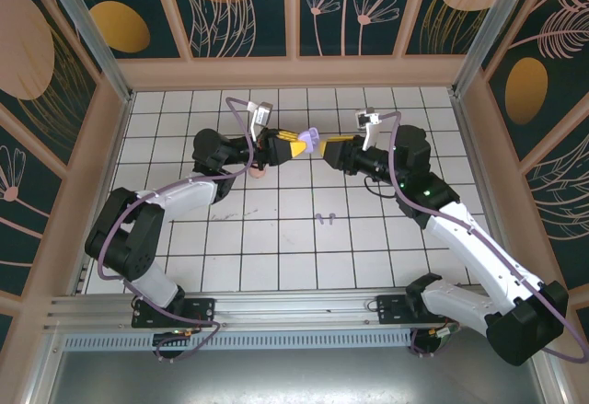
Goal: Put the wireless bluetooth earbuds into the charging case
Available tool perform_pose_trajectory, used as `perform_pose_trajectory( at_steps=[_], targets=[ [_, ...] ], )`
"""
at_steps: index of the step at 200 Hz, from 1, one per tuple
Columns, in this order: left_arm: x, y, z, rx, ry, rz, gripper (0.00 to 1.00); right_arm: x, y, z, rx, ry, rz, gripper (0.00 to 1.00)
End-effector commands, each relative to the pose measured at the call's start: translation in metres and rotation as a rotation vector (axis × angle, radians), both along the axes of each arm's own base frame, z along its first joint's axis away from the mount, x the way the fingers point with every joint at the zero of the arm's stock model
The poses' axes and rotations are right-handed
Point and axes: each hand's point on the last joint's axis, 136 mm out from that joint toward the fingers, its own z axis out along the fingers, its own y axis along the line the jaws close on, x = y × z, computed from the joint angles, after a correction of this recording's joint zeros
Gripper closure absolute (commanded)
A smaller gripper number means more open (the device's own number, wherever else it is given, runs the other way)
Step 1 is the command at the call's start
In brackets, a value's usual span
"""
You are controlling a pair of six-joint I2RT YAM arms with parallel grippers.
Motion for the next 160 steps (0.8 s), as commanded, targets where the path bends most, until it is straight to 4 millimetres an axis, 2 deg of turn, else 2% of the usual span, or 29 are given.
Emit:
perform_pose_trajectory(
  at_steps=[1, 160],
  targets=[
    [-0.012, 0.003, 0.011, -0.014, -0.062, -0.014, 1.00, 0.001, 0.004, 0.014, 0.026, -0.062, 0.031, 0.63],
    [-0.015, 0.004, 0.015, -0.021, -0.065, -0.016, 1.00, 0.015, 0.016, 0.002, 0.022, -0.021, 0.052, 0.72]
  ],
)
